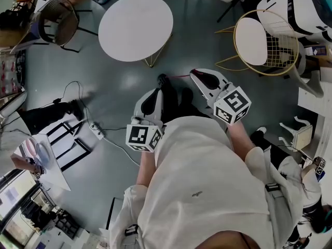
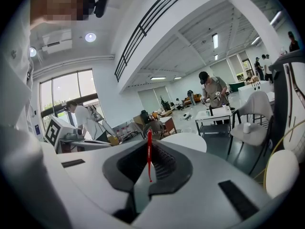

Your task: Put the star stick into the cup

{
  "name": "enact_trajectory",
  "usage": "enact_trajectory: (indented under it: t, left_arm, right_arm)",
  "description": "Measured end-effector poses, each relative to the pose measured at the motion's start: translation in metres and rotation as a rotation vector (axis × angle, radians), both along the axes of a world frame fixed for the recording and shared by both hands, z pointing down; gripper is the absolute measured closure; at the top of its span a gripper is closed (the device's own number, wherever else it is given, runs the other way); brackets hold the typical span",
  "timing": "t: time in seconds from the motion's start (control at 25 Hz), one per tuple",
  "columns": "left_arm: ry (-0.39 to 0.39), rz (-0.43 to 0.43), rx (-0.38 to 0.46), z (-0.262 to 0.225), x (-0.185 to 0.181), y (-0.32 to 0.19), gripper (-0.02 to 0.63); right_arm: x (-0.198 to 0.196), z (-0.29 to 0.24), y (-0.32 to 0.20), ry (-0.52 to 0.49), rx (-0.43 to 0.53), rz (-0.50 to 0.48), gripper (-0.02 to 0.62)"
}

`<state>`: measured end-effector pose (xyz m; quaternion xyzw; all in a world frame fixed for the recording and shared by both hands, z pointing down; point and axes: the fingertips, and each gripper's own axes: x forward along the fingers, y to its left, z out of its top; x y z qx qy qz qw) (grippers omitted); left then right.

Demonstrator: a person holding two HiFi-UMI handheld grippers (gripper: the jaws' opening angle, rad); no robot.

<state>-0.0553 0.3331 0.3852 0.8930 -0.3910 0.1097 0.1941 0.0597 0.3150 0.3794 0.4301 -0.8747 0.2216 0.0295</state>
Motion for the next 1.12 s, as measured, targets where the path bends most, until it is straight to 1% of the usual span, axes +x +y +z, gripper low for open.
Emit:
enact_trajectory:
  t: [0.16,0.28,0.76,1.12]
  left_arm:
    - [0.015,0.006,-0.015,0.003,-0.004,-0.015,0.597]
    - [0.023,0.022,-0.02,0.005,-0.008,-0.035,0.597]
    - [0.071,0.117,0.025,-0.015,0.003,-0.152,0.597]
    - [0.087,0.168,0.039,-0.018,-0.013,-0.213,0.597]
  right_arm:
    - [-0.001,0.002,-0.014,0.01,-0.017,0.02,0.574]
    - [-0.004,-0.001,-0.031,0.019,-0.015,0.04,0.574]
    - [0.006,-0.031,-0.122,0.06,0.019,0.14,0.574]
    - [-0.021,-0.041,-0.176,0.058,0.033,0.171,0.574]
